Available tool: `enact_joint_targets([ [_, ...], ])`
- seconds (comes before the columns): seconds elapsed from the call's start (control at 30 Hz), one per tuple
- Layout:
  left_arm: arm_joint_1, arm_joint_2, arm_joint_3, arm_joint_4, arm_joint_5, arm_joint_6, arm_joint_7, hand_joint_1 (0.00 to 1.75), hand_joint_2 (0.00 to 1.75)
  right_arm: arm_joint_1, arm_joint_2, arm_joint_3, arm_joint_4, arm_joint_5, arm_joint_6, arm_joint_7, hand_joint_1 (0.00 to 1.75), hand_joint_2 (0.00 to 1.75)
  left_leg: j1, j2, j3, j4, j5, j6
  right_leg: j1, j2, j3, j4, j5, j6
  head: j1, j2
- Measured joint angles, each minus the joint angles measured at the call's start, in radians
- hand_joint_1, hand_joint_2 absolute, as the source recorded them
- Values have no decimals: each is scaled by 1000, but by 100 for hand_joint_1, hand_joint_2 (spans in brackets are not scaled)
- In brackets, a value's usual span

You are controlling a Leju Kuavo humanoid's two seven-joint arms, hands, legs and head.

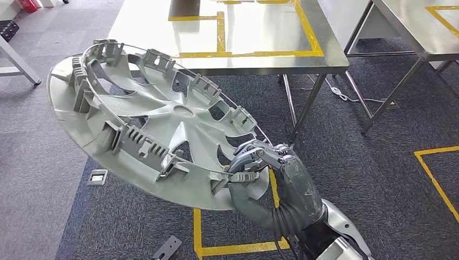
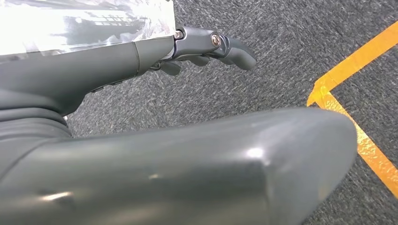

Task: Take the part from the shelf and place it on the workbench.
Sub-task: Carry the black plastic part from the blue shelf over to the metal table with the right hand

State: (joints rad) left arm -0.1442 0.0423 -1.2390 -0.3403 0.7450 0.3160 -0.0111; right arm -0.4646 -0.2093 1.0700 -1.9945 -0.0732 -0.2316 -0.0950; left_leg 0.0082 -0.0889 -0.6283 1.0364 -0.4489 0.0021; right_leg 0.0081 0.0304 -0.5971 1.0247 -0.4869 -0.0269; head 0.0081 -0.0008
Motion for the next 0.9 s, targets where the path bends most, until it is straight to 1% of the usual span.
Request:
enact_joint_targets([
  [0.63, -1, 0, 0, 0, -2, -2, 0, 0, 175, -2, -7, -4, 0, 0, 4, 0, 175, 175, 0, 0, 0, 0, 0, 1, 0, 0, 0, 0, 0, 0, 0, 0],
  [0.8, -1, 0, 0, 0, -2, -2, 0, 0, 175, -2, -8, -4, 0, 0, 4, 0, 175, 175, -3, 0, 0, 1, -2, 3, -3, 0, 0, -1, 0, 2, 0, 0],
  [0.9, -1, 0, 0, 1, -3, -3, 0, 0, 175, -2, -8, -4, 0, 0, 4, 0, 175, 175, -6, 0, 0, 3, -3, 6, -6, 0, 0, -1, -1, 6, 0, 0],
])
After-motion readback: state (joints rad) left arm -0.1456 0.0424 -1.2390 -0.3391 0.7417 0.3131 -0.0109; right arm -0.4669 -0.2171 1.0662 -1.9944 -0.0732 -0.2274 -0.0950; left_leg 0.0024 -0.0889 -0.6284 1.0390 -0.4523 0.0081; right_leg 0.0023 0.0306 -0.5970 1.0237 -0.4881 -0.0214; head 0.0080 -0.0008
